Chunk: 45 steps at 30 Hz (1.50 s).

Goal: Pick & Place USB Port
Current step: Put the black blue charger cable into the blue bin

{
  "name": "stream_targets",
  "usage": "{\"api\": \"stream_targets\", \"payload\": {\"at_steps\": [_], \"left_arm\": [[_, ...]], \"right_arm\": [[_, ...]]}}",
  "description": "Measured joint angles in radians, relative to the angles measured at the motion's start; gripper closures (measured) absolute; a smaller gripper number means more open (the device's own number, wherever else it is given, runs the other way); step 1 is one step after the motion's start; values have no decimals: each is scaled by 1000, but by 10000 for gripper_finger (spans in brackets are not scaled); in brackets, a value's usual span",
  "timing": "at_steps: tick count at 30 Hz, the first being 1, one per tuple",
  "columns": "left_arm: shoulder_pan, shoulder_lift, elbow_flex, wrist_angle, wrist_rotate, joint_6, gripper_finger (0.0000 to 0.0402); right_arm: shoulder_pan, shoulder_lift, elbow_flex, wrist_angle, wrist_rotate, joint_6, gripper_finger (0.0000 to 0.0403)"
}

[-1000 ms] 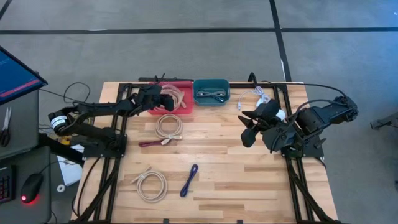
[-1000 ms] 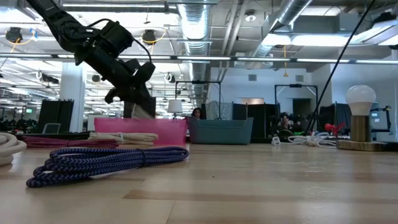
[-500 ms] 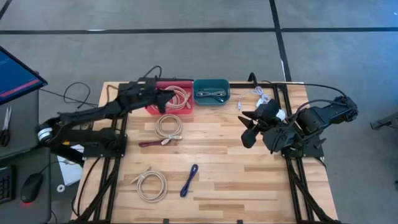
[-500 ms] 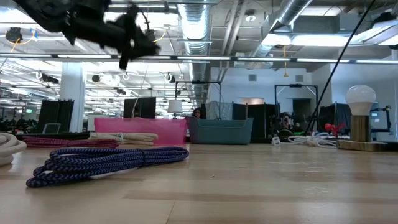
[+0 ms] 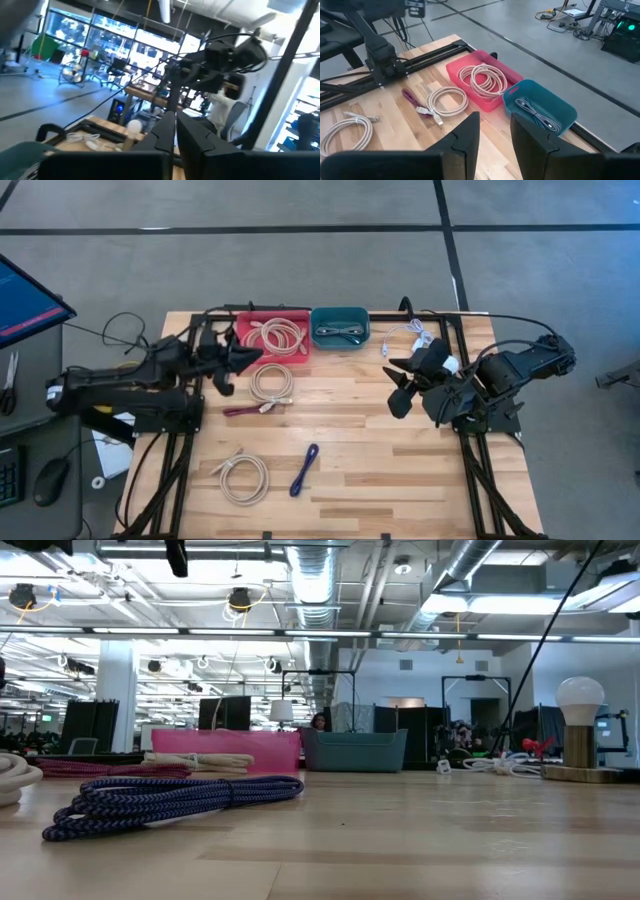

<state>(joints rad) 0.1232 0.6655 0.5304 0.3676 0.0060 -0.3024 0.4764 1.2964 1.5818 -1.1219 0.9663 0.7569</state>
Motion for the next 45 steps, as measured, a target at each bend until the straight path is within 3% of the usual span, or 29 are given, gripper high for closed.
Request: {"api": "stream_targets", "payload": {"at_steps": [9,18,23,29,45], "left_arm": [[-239,29,0,0,-131,14,394],[-432,44,0,8,-349,89,395],[-452,43,0,8,-369,89,395],[-451,42,0,14,-369,89,393],[-451,42,0,16,-369,89,393]], "right_arm": [[0,0,0,0,0,1,301],[-1,0,0,0,0,-8,301],[-1,0,0,0,0,-20,301],[-1,0,0,0,0,-143,301],[-47,0,0,44,0,-147,301]]}}
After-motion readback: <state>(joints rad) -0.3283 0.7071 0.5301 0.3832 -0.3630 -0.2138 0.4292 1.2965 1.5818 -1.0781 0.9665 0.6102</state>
